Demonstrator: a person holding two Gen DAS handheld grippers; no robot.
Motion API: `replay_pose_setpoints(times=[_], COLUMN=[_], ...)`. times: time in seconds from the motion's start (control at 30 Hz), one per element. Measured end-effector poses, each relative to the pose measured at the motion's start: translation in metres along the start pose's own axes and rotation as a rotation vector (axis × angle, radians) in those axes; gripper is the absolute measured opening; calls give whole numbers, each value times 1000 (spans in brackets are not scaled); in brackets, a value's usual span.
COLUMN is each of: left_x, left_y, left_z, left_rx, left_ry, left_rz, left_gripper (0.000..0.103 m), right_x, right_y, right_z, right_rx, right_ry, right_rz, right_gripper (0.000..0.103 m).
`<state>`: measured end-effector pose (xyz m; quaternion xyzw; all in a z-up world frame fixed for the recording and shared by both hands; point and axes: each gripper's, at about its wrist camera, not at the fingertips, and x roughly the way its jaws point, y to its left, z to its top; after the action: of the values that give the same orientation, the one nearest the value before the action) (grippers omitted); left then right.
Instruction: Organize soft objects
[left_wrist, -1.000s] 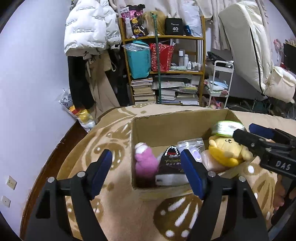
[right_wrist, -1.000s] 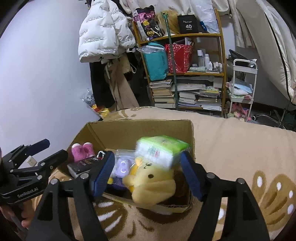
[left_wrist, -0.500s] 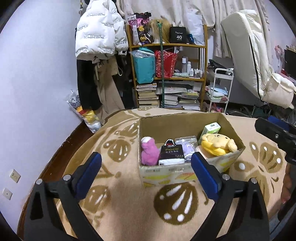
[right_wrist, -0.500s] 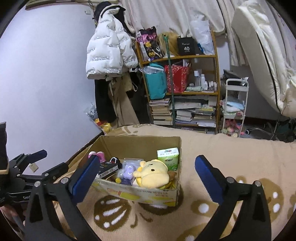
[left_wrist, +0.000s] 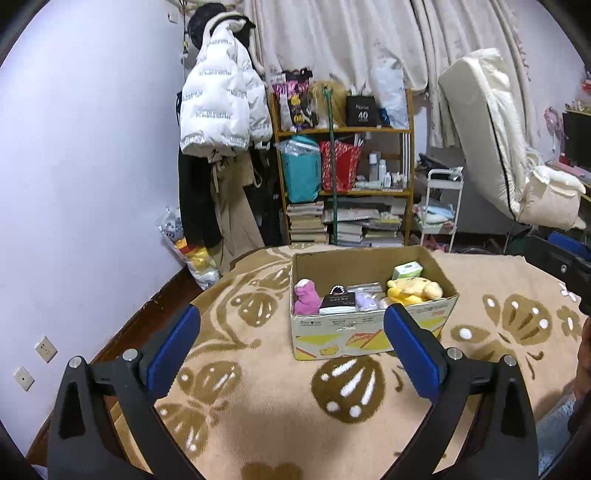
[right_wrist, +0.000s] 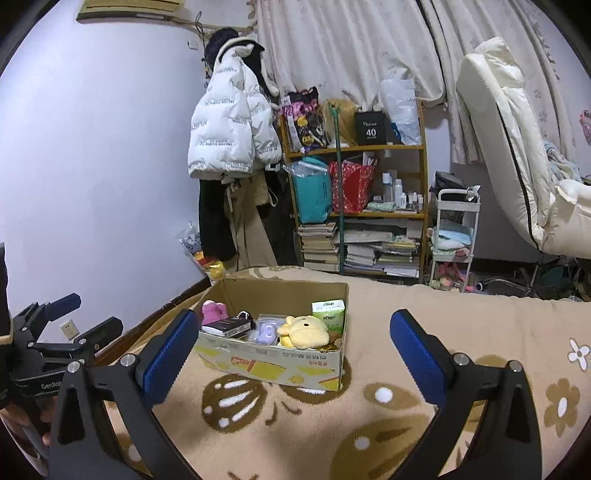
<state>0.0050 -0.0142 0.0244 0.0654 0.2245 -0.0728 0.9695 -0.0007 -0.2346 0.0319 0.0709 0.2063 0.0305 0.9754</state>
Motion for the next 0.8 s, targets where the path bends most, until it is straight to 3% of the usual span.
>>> replay_pose_setpoints(times=[0.37,0.67,0.8], left_x=[-43,-36,-26], left_y=[2,-1,1], left_z=[-2,-9,-13], left_rx=[-15,-20,-34], left_ry=[-114,-109,-99], left_rz=[-4,-24,-14], left_gripper=[99,99,99], right_x=[-39,-58,-57], right_y=[18,15,13], right_z=[-8,-13,-16], right_rx=[-64,-27,-23], right_ry=[-78,-169,-170], right_rz=[-39,-14,-22], right_gripper=[103,103,103])
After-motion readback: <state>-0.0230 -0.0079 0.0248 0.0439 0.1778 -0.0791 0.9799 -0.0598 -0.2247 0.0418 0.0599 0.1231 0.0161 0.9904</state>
